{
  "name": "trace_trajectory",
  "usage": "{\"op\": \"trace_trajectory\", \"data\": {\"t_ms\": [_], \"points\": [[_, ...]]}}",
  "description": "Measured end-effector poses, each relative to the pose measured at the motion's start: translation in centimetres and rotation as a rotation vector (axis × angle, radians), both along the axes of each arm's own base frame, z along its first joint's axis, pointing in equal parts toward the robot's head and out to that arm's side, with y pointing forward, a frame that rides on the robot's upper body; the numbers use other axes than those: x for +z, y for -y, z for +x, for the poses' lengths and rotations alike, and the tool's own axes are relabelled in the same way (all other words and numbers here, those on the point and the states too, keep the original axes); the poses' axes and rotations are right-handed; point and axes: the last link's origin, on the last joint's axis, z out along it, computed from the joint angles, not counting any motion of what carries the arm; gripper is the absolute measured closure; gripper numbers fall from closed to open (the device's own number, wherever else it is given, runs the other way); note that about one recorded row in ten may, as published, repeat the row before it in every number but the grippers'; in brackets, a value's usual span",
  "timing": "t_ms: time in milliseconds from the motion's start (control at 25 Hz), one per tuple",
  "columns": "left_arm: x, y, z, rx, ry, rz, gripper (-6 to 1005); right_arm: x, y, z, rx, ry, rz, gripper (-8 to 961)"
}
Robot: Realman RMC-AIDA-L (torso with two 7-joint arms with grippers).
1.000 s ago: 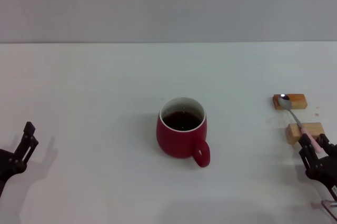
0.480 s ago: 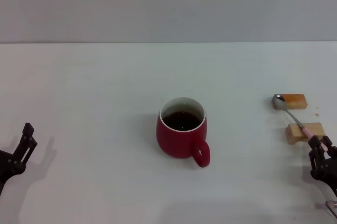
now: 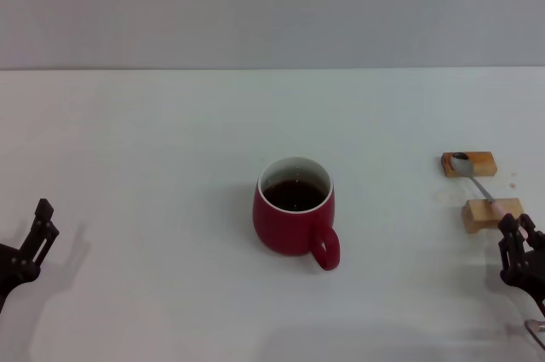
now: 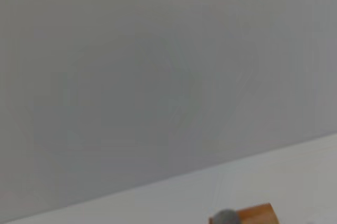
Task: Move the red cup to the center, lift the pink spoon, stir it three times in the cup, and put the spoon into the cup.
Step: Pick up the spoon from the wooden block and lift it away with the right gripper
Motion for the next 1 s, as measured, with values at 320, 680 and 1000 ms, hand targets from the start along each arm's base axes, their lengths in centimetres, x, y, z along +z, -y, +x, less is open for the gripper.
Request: {"op": "trace_trajectory", "data": {"t_ms": [320,680,1000], "points": [[-0.1,-0.2,0.2,-0.007,0.002,-0.001,140,0.3,0.4,-2.2,0.087,0.055,0.085,903],[-0.2,-0.1,0.3,-0.007,0.009,0.001,140,2.5,-0.2,-4.4,0.248,0.057,0.218,920],[-0.2,-0.3,0.5,-0.016,0.013,0.003,140,2.6,-0.4,-6.5,0.363,0.018,0.245,941]]}}
